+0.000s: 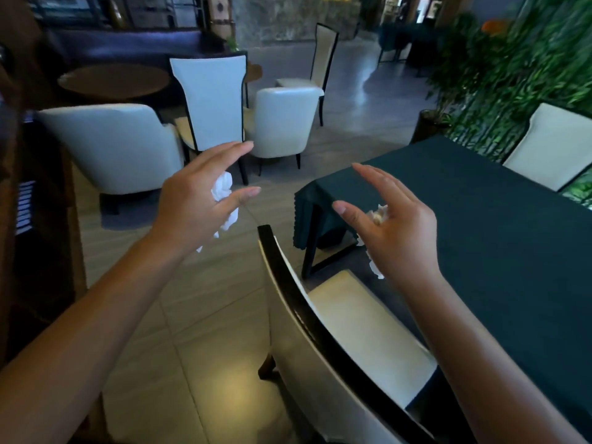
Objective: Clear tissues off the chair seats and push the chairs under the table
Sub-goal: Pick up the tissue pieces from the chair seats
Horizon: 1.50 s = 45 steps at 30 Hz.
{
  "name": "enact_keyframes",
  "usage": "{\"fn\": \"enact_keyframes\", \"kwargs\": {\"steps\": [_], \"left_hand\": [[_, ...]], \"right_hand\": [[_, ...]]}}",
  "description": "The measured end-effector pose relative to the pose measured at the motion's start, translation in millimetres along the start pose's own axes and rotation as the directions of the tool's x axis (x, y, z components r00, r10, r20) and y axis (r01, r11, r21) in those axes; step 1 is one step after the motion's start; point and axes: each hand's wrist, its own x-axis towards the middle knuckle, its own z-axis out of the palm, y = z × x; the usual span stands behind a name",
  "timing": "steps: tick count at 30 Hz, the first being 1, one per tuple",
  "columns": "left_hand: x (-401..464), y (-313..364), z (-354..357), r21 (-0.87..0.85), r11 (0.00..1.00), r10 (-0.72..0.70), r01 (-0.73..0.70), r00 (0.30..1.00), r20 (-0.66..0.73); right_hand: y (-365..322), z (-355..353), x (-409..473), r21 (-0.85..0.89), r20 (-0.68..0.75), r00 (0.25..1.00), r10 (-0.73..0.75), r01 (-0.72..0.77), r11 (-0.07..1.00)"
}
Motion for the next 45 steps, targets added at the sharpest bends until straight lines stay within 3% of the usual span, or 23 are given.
{"fn": "enact_keyframes", "kwargs": {"steps": [14,29,45], "left_hand": [[45.5,-105.9,-30.4,-0.172,0.985,0.010,-0.004,0.999,0.031],[183.7,-196.6,24.3,-0.043,0.998,0.049,-0.047,0.998,0.039],[332.8,-274.4,127.5,-0.284,0.950,0.188,-0.129,0.963,0.192]], "right_hand": [[-49.8,90.3,46.2,-0.074,-0.073,0.997,0.028,-0.033,0.997],[26.7,186.4,172.2,-0.026,-0.072,0.996,0.049,-0.051,0.998],[84.3,247.4,261.3,-0.135,-0.224,0.946,0.236,-0.269,0.954]]}}
